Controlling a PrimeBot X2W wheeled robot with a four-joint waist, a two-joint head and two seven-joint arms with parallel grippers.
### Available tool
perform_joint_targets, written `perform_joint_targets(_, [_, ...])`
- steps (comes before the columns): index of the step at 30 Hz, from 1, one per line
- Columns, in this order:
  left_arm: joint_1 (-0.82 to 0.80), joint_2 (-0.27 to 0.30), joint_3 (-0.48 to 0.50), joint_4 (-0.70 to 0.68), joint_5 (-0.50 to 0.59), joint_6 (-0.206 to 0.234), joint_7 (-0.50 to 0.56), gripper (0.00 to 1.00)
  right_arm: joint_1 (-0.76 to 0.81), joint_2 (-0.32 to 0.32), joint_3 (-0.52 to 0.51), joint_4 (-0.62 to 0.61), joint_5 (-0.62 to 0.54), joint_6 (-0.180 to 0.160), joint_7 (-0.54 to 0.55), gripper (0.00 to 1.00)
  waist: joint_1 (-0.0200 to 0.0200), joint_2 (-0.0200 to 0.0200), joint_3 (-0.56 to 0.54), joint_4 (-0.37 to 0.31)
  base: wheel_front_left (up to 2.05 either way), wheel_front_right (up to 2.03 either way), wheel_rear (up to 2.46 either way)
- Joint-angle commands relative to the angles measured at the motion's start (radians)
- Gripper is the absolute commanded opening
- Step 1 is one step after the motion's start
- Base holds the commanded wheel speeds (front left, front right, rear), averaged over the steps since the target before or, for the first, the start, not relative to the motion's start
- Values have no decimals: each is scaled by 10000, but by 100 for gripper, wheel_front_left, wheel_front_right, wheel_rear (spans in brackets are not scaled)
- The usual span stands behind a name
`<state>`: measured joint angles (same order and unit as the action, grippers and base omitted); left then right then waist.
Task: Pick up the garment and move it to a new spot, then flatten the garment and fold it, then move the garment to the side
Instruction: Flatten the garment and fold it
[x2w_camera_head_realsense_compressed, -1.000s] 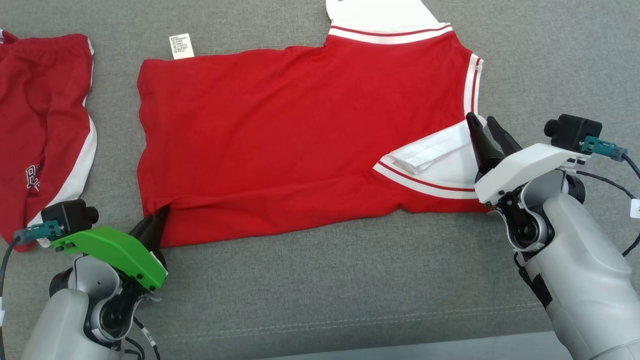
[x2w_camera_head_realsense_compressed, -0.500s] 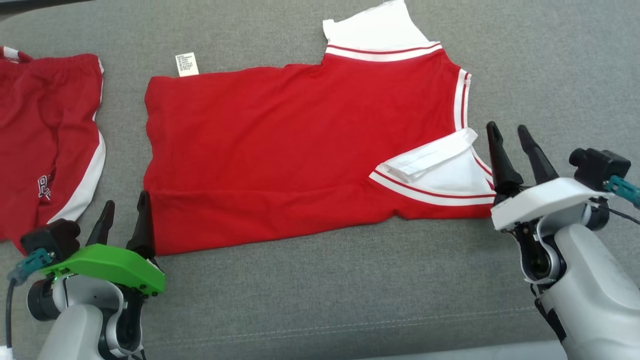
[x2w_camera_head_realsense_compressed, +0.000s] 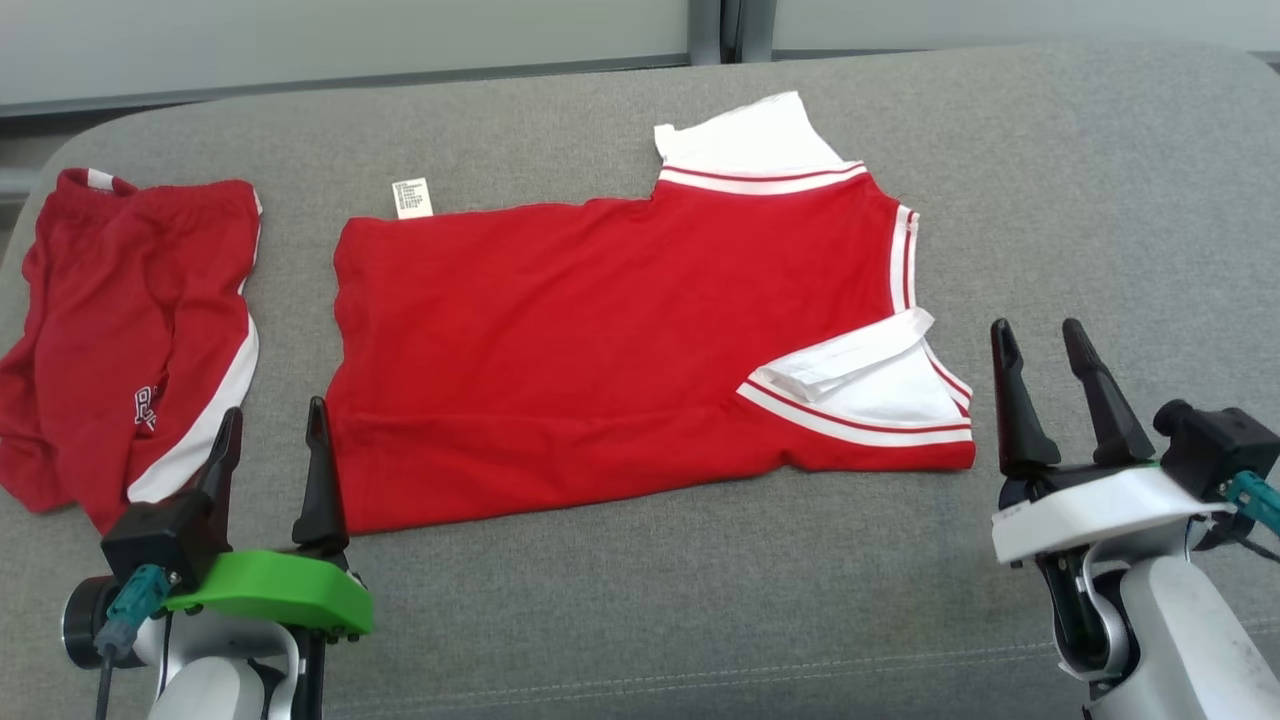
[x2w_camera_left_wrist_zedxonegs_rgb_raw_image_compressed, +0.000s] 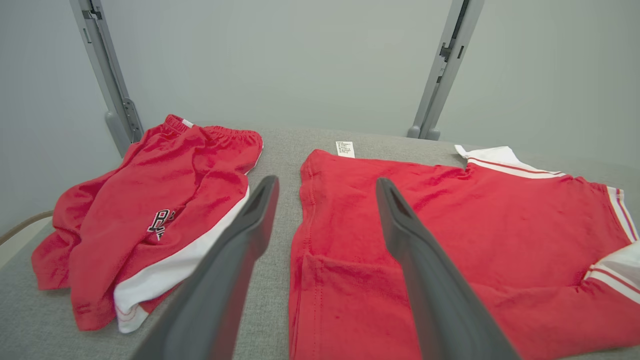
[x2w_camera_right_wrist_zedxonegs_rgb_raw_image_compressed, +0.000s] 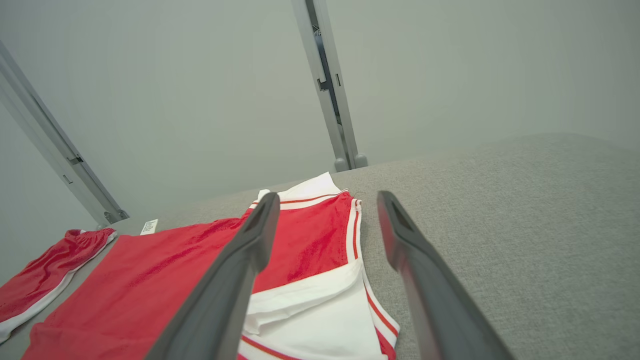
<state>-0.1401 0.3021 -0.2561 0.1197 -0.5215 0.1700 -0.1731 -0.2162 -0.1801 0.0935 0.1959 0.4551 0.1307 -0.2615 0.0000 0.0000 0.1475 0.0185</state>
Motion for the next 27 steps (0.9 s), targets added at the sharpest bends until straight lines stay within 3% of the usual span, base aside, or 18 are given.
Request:
perform_joint_targets(1, [237, 132, -53, -116, 204, 159, -43, 100, 374, 6, -64, -258, -361, 0, 1, 100, 0, 0, -390, -60, 0, 0, 0])
perform_joint_targets(8, [826, 250, -395, -286, 616, 364, -18, 100, 1484, 241, -233, -813, -1171, 0, 373, 100, 0, 0, -803, -131, 0, 0, 0])
perform_joint_targets(27, [1636, 338, -611, -221, 685, 745, 33, 100, 2951, 855, -361, -1467, -1832, 0, 1028, 100, 0, 0, -1527, -162, 0, 0, 0])
